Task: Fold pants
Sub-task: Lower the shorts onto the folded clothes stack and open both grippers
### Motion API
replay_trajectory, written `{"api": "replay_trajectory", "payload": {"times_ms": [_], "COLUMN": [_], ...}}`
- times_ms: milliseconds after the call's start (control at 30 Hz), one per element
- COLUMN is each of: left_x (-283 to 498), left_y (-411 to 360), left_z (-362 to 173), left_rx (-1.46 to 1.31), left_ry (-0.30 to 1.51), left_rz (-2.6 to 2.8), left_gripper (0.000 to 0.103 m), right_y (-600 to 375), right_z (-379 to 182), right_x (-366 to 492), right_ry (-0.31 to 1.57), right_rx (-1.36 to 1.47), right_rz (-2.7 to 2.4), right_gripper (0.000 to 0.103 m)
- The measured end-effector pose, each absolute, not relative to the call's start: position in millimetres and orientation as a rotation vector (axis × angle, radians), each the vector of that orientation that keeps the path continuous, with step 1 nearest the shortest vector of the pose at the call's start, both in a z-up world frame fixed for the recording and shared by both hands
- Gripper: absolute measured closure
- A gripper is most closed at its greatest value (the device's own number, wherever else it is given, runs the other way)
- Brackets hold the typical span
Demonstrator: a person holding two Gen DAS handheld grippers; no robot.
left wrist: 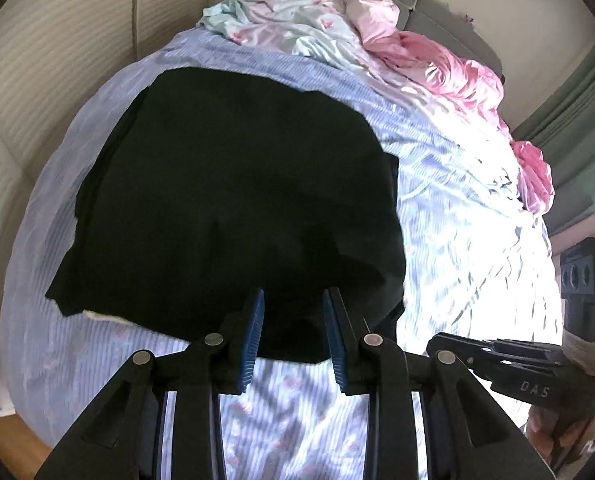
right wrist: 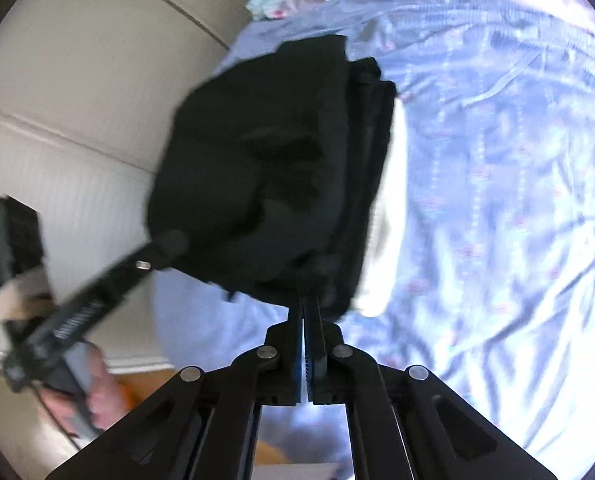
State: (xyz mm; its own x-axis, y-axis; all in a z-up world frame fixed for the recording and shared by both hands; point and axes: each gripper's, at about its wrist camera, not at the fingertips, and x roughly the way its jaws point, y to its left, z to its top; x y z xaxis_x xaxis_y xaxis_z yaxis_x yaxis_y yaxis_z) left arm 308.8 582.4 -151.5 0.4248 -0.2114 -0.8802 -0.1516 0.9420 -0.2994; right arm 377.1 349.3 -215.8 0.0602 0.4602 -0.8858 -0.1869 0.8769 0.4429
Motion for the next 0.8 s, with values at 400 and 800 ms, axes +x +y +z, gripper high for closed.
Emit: {"api": "replay_trajectory", "payload": {"times_ms": [400, 800], "left_x": [270.3, 306.5], "left_y": [569.3, 559.8], "left_z": [-166.4, -142.8], "left_rx": [-0.317, -0.292], "left_ry": [1.215, 1.058], "left_rz": [-0.077, -0.07], "left_gripper": [0.072, 0.065], "right_y": [354.8, 332.2], "right_z": [-203.2, -187.0], "right_x": [370.7, 346.5], "right_ry": [1.37, 1.344], "right_rx": [0.054, 0.043], "right_rz": [0.385, 0.298], "right_gripper": [0.053, 0.047]}}
